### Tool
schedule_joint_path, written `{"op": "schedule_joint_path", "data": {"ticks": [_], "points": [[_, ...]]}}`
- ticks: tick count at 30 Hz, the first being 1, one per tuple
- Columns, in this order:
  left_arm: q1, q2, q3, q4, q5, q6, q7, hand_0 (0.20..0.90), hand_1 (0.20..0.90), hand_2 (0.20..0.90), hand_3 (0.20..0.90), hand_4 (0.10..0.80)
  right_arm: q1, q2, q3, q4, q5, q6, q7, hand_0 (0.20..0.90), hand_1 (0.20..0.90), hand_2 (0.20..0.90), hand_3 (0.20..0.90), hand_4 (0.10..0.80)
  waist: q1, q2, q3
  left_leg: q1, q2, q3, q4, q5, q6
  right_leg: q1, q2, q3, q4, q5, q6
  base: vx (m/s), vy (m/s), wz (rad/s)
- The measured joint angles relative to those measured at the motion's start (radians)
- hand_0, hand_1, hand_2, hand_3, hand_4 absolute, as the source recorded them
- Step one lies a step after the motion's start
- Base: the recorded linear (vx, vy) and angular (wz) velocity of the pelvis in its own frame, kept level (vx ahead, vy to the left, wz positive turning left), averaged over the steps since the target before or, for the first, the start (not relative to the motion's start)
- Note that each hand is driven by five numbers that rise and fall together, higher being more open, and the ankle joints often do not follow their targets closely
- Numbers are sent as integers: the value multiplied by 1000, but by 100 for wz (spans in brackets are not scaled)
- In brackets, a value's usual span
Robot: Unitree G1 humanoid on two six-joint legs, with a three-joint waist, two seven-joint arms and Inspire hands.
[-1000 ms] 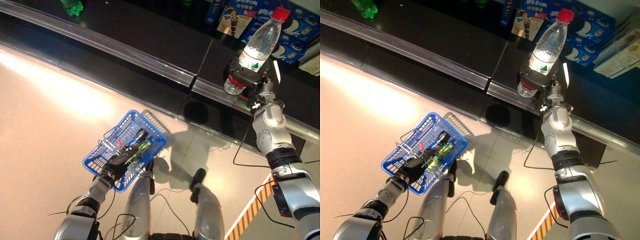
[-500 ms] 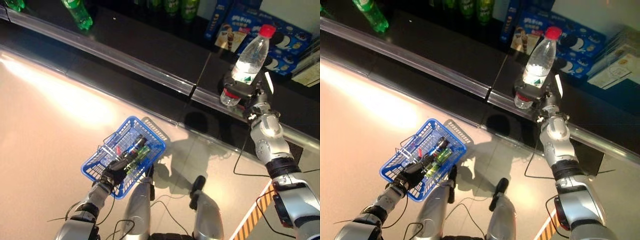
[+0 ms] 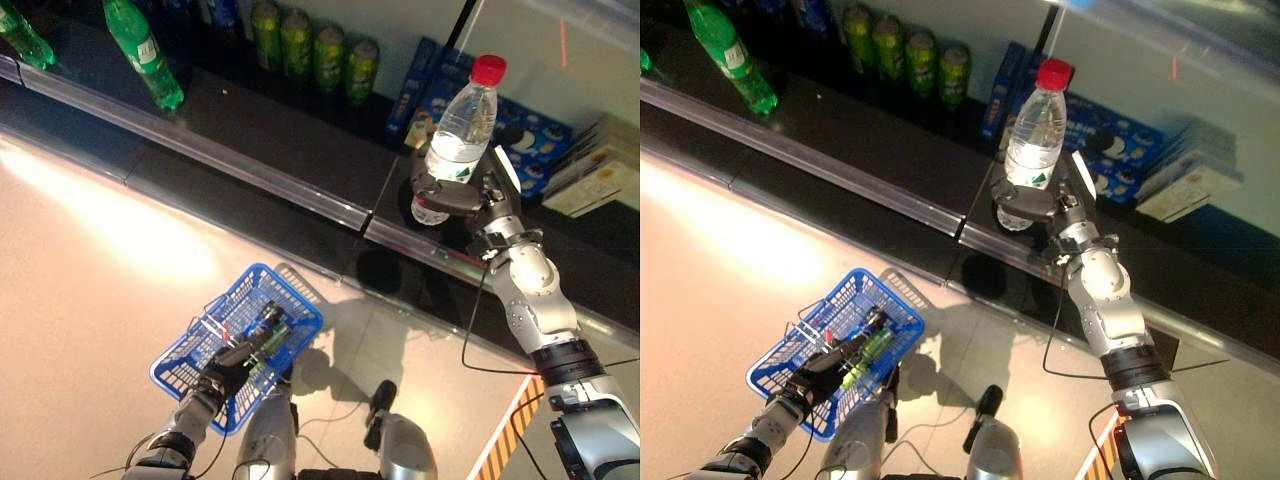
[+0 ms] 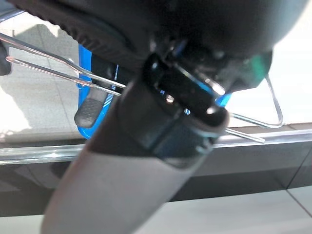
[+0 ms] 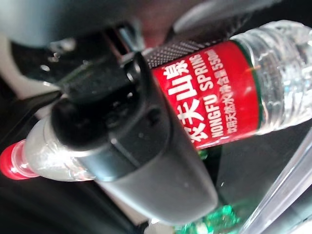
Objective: Pick up the drink and place into the basket.
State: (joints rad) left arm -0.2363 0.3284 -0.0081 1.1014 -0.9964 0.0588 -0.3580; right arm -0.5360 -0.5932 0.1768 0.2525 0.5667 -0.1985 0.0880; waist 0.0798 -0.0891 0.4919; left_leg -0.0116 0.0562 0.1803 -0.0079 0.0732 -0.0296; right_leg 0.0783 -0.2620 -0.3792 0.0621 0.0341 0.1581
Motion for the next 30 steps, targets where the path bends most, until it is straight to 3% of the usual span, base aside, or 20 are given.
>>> {"op": "schedule_joint_path", "data": {"ticks": [6, 19, 30], "points": [[65, -7, -1, -51, -1, 7, 2, 300, 300, 300, 200, 100, 40, 18, -4, -43, -19, 16, 28, 300, 300, 300, 200, 100, 2, -20, -59, 34, -2, 2, -28, 3, -3, 48, 9, -7, -49, 6, 3, 44, -2, 3], [149, -37, -6, -221, -51, -11, -6, 300, 300, 300, 200, 100, 143, 61, -5, -82, -30, 59, 65, 300, 300, 300, 200, 100, 29, -22, -64, 28, 8, -26, -29, 22, -24, 102, 39, -56, -124, 8, 6, 17, -14, 6], [198, -44, -23, -461, -109, -17, -17, 300, 300, 300, 200, 100, 169, 92, 2, -84, -37, 59, 65, 300, 300, 300, 200, 100, 111, -23, -65, 30, 10, -58, -29, 27, -29, 129, 50, -85, -137, 8, 6, 23, -34, 10]]}}
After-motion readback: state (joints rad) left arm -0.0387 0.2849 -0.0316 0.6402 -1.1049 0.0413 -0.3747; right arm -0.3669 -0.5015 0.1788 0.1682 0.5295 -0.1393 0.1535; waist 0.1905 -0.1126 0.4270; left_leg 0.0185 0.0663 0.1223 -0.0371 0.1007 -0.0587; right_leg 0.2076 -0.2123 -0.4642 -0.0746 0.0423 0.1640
